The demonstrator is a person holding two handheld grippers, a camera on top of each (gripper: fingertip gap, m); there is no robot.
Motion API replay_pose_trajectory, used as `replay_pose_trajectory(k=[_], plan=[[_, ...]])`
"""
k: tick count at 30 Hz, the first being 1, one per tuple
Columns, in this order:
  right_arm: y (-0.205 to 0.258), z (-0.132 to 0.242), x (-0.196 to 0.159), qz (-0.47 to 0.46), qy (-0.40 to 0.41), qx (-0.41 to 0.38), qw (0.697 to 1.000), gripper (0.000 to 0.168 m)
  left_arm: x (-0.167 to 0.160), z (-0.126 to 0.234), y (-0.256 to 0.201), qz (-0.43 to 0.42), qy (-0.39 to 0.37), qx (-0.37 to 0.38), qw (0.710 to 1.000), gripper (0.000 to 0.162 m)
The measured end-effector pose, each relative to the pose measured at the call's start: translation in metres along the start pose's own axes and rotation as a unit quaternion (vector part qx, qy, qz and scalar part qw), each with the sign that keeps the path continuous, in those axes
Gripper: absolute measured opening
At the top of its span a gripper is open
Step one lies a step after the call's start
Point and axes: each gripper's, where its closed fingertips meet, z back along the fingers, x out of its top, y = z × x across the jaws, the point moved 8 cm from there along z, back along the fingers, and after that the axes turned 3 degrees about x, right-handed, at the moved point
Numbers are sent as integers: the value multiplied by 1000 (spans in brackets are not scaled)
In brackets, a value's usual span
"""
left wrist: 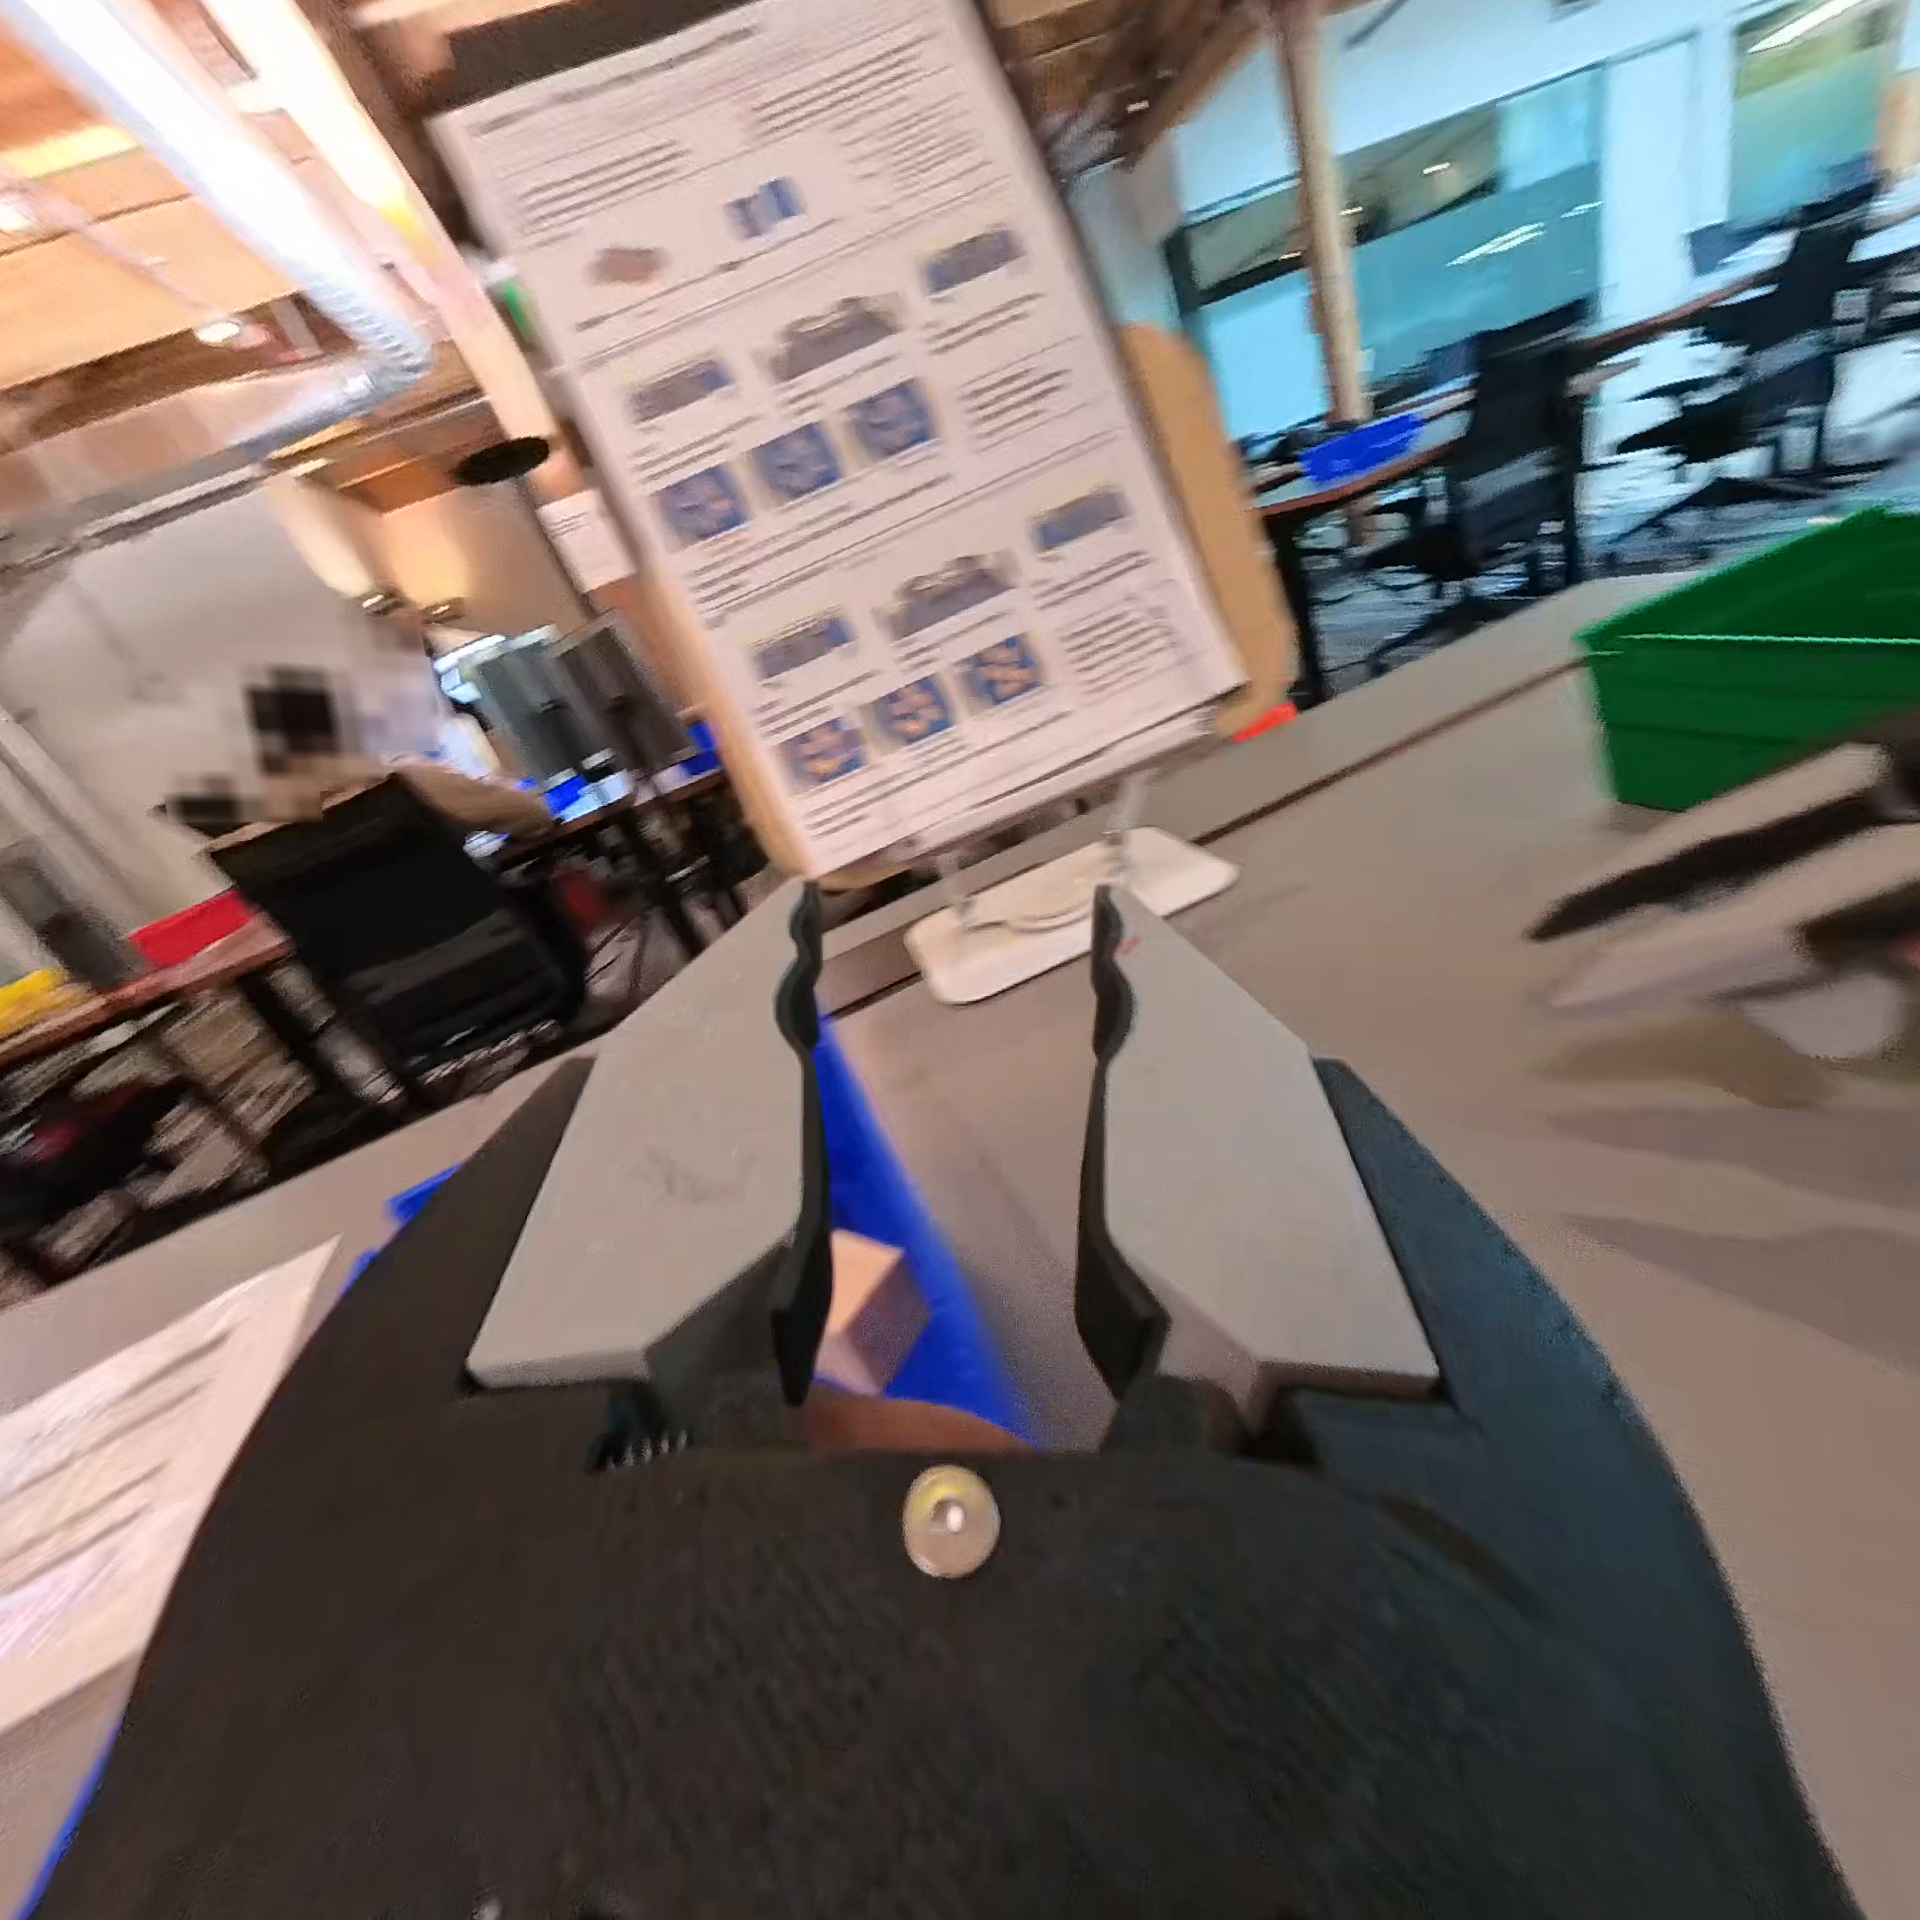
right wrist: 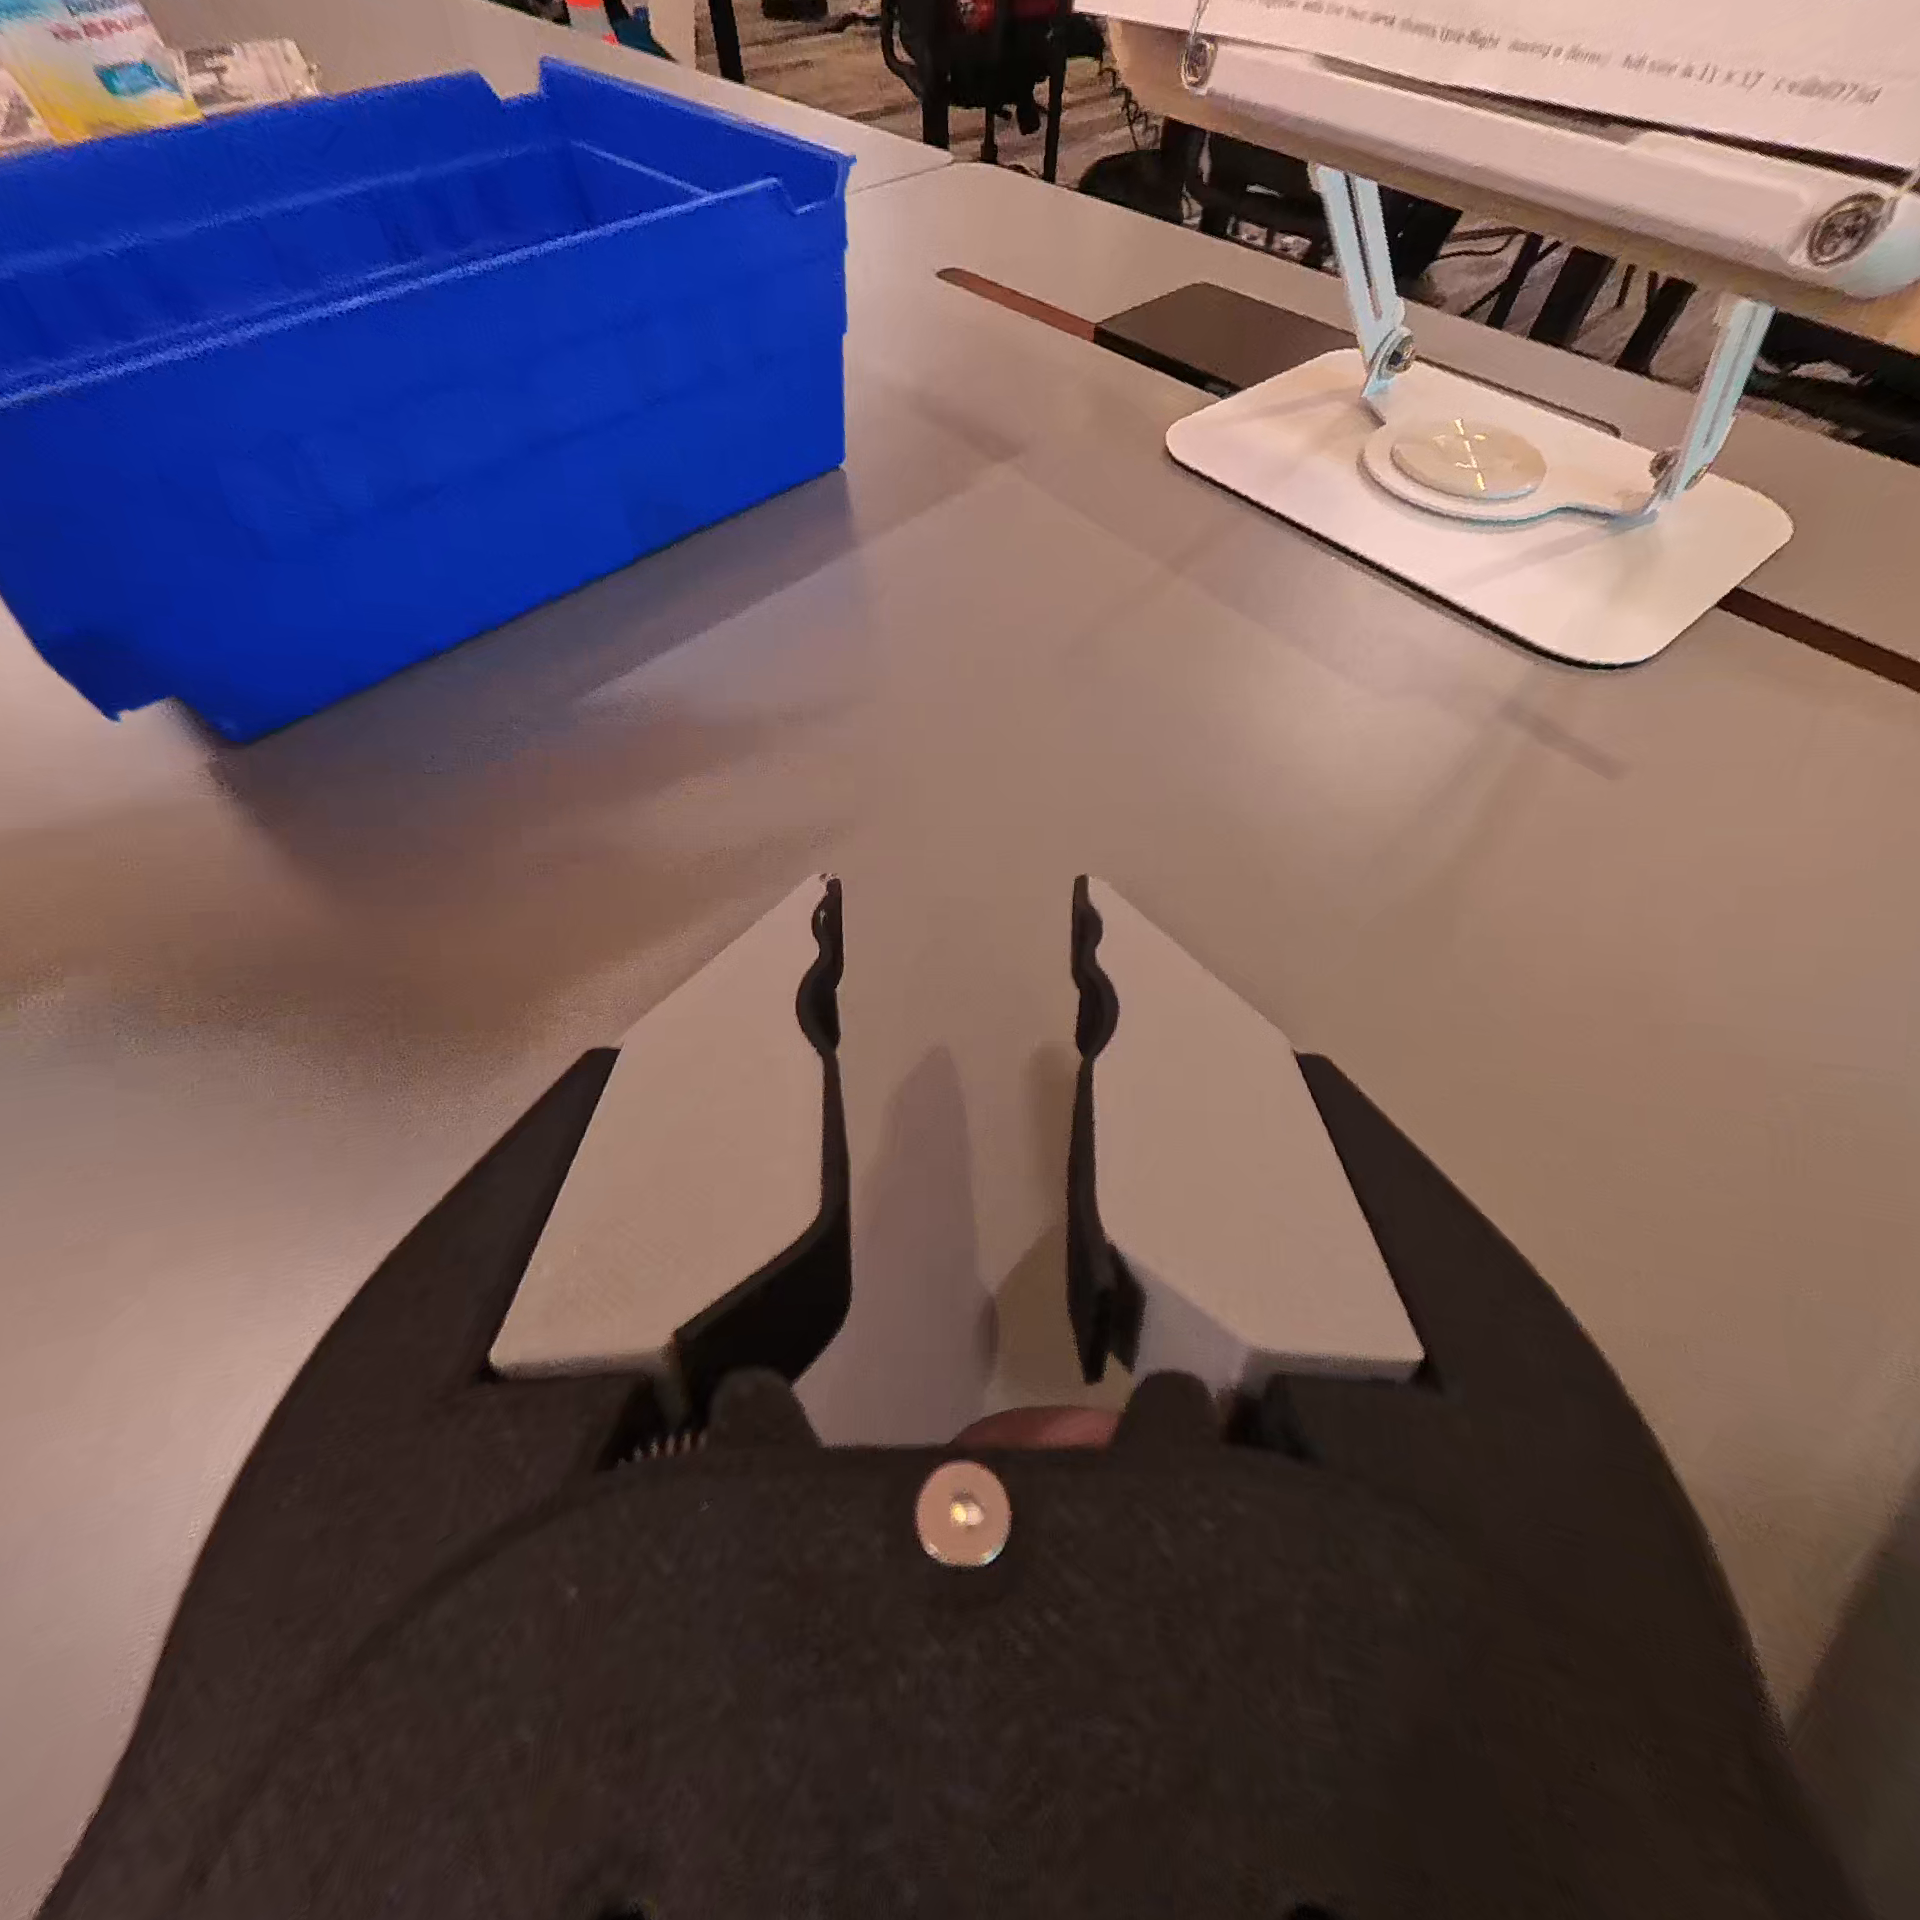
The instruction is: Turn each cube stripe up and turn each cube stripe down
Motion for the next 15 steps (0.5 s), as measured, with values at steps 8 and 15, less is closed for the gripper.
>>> replay_pose_trajectory(k=[8, 15], plan=[[7, -4, -2, 49, 16, -25, 998, 40, -84, 4, 105, 62, 93, 172, 979, 51], [2, -5, -4, 22, 14, -17, 1000, 40, -81, 9, 115, 87, 73, 166, 980, 53]])
